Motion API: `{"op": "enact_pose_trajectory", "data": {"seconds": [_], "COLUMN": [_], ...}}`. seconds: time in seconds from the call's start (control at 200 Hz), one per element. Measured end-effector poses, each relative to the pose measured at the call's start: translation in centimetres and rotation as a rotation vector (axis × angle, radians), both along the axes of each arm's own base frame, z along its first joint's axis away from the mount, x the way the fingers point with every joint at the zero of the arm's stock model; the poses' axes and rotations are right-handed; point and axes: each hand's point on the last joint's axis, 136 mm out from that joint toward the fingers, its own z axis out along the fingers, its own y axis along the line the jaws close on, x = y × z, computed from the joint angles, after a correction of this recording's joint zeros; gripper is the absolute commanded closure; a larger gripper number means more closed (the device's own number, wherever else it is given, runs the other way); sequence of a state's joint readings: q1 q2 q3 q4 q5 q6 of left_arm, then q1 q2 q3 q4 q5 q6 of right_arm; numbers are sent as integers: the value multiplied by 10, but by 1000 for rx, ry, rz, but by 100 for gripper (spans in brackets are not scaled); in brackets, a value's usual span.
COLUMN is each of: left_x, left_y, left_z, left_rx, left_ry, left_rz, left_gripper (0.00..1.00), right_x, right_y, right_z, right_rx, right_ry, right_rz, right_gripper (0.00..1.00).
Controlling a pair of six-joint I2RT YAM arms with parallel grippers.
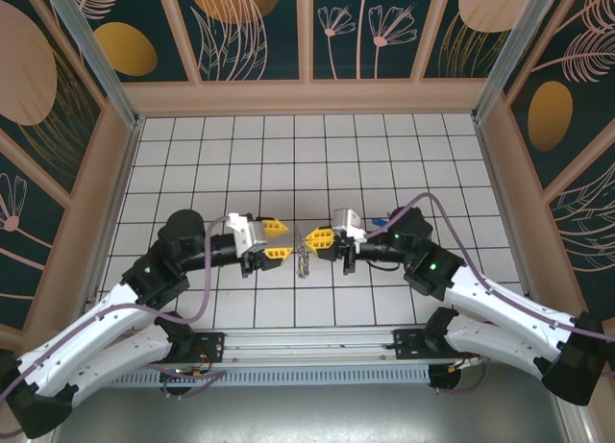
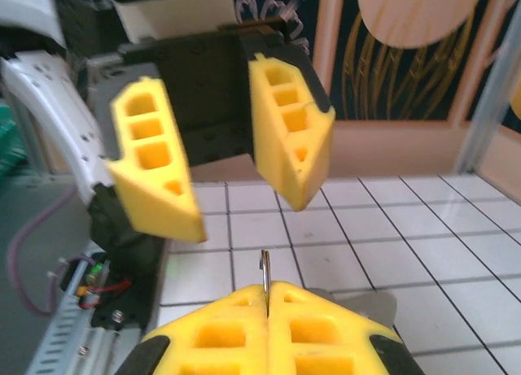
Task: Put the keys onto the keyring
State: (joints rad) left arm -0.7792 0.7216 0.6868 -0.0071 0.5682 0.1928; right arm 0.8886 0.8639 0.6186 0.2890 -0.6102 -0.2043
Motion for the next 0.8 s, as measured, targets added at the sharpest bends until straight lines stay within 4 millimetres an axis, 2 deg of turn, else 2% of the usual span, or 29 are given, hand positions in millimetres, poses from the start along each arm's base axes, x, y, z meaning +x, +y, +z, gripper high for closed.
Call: {"op": "enact_pose_trajectory", "data": {"seconds": [0.175,0.34,0.586,0.796], "left_x": [-6,-10,-18,-22], "left_y": [0,-8,-9,-10], "left_z": [10,15,25,30], "left_rx": [-66,-95,-132,-156], "left_ry": [0,19,15,15], "left_rz": [-26,-81,-135,-162], "left_gripper": [61,61,61,61], "right_x": [-17,-27,-29,-28], "right_y": [-3,-5,-9,-10], "right_z": [17,24,38,40], "right_rx": [85,156,248,284], "right_ry": [-30,-28,-40,-33], "right_rz": [93,145,161,164], "right_gripper": [100,100,100,100]}}
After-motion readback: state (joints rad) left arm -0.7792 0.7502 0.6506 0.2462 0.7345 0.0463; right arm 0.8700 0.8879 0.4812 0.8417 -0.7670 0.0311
